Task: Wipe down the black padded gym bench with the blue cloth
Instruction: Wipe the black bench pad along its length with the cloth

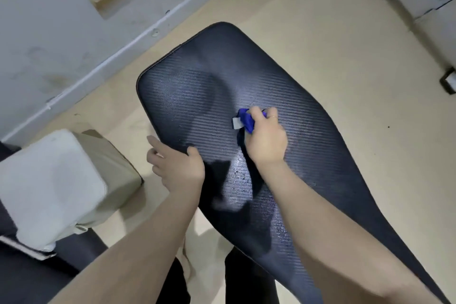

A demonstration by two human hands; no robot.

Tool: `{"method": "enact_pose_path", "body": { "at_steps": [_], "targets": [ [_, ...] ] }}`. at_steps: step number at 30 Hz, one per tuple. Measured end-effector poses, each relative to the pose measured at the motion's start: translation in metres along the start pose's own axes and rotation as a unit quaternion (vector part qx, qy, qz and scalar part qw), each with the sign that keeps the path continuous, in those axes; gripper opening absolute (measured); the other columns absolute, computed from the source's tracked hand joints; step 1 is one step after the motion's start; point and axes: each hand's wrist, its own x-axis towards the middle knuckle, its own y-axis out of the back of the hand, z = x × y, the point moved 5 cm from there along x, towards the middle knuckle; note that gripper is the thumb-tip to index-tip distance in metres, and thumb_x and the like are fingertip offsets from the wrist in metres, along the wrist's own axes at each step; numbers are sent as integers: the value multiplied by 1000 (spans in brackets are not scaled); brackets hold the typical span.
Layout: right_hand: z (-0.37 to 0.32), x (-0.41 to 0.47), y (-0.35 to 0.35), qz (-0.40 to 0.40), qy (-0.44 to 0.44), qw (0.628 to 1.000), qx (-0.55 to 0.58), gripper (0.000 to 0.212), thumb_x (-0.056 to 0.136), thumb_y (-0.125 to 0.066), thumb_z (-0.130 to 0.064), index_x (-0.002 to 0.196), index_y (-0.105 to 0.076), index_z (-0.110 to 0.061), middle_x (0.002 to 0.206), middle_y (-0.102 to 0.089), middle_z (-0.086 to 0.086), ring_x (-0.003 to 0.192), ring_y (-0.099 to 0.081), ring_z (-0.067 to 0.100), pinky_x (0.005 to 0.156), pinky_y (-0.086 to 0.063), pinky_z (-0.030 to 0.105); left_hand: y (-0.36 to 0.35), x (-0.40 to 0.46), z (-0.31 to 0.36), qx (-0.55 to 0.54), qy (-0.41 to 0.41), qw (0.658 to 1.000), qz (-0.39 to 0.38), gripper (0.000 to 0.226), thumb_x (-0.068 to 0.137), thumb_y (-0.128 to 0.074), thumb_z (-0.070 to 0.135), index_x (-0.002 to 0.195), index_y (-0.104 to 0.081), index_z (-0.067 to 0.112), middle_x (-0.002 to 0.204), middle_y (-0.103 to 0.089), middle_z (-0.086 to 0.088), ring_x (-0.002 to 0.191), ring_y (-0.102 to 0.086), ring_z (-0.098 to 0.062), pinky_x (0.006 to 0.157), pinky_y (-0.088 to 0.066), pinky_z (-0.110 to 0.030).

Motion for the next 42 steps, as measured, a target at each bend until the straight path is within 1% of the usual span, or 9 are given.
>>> {"method": "enact_pose_path", "body": {
  "at_steps": [5,11,16,20,22,24,28,36,42],
  "targets": [
    [-12,-17,-6,-92,85,991,-41,27,84,-52,-21,112,-52,-21,113,-46,12,83,-58,37,61,-37,35,-7,8,-16,-58,63,988,-125,55,93,-44,21,141,-25,4,138,-45,-20,123,-45,-38,106,-37,-47],
    [37,18,25,65,-124,990,-7,18,85,-51,-18,103,-50,-16,115,-45,15,81,-59,40,62,-34,35,-3,13,-35,-124,18,966,-227,58,88,-40,6,140,-28,28,129,-55,1,96,-50,-19,102,-40,-42],
    [-17,-53,-20,-6,-56,998,-8,24,84,-53,-21,108,-50,-18,112,-44,14,79,-58,38,59,-34,35,-3,16,-49,-123,7,951,-282,60,92,-33,-2,120,-28,51,106,-57,0,72,-46,-20,62,-41,-31],
    [-37,-94,-38,-108,34,993,-41,30,86,-51,-23,116,-48,-22,117,-42,10,88,-56,36,61,-35,35,-2,15,-51,-128,6,956,-264,66,88,-43,-1,132,-26,45,116,-65,-9,81,-61,-24,81,-52,-39],
    [-23,-76,-29,-94,42,992,-69,29,86,-51,-24,115,-48,-23,118,-43,9,88,-57,36,61,-36,35,-6,22,-56,-87,2,962,-261,76,86,-50,9,138,-15,50,123,-63,-15,101,-64,-35,93,-50,-51],
    [3,-49,-12,-21,-45,997,-60,24,85,-51,-22,109,-49,-21,118,-44,12,85,-59,38,61,-36,36,-12,31,-61,-45,6,965,-257,77,86,-53,13,143,-11,45,118,-63,-17,102,-63,-41,94,-48,-55],
    [12,-41,-6,56,-144,987,-49,20,86,-49,-18,106,-46,-17,114,-44,17,79,-58,39,59,-34,36,-17,42,-66,-66,8,962,-265,73,86,-55,12,145,-20,39,89,-63,-6,84,-65,-32,92,-51,-51],
    [-53,-130,-53,-83,31,995,-47,34,87,-49,-24,120,-47,-26,116,-42,11,88,-56,34,60,-35,35,-26,60,-81,-91,-3,952,-291,85,60,-62,27,138,-29,37,119,-66,-9,101,-67,-33,93,-50,-52],
    [-13,-59,-25,66,-14,996,-66,25,85,-52,-19,110,-49,-17,117,-43,16,86,-57,37,59,-32,35,-8,40,-66,-177,-50,932,-314,49,83,-62,7,125,-46,27,110,-65,1,94,-65,-22,89,-49,-33]
  ]
}}
